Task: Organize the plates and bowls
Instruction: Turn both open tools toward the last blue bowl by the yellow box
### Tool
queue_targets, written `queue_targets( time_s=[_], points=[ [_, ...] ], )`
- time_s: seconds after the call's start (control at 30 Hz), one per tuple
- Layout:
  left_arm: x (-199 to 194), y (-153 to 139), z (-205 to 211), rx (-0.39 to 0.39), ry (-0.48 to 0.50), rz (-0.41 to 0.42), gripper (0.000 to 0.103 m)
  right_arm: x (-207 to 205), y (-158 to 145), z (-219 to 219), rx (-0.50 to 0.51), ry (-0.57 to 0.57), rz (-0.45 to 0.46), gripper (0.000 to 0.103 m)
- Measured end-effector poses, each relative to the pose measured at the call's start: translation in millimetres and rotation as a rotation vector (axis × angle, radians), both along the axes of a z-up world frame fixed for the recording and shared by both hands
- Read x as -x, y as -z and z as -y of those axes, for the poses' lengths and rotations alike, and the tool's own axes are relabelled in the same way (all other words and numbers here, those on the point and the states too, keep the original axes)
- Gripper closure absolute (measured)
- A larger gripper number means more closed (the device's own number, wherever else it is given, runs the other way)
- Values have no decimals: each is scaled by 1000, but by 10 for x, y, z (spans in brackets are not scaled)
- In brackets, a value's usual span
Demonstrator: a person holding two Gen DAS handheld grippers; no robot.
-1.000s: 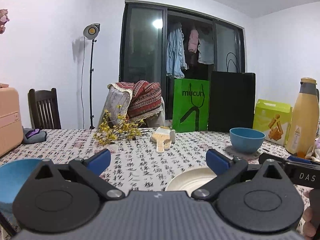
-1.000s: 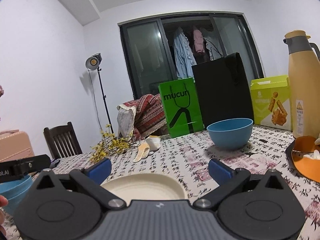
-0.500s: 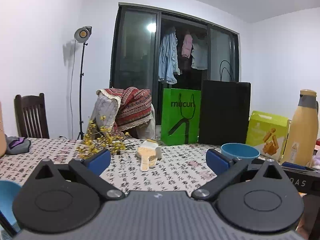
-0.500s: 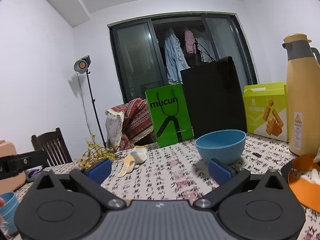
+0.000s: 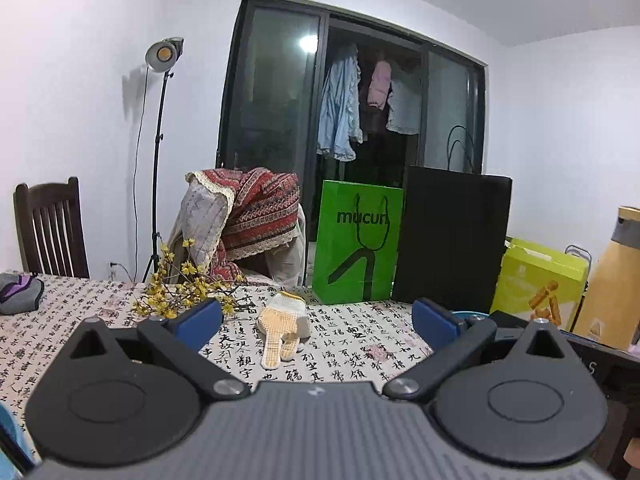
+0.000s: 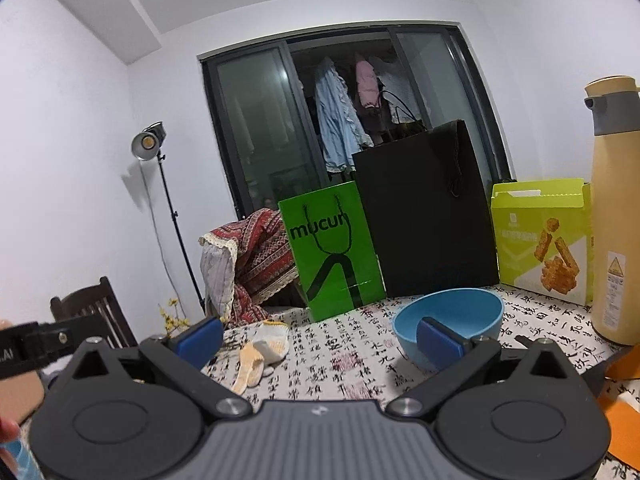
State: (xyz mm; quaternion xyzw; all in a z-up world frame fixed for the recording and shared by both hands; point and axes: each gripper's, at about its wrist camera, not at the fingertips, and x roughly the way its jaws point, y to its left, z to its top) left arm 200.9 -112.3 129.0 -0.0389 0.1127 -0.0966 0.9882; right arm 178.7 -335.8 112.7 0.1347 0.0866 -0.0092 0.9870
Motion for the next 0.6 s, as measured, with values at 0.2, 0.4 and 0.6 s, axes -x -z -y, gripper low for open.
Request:
queue_targets(
  time_s=[0.2,0.4,0.6],
  points=[
    [-350,-7,0,32,-75,-46,0,-256,-124,26,3,47,-13,0],
    [-744,5,25,39,-123,-96,0,-642,-200,59,26,95,-48,0],
    [-1041,18,108,23,-132,-118,0,-1116,-165,151,36,110,-106,0]
  ],
)
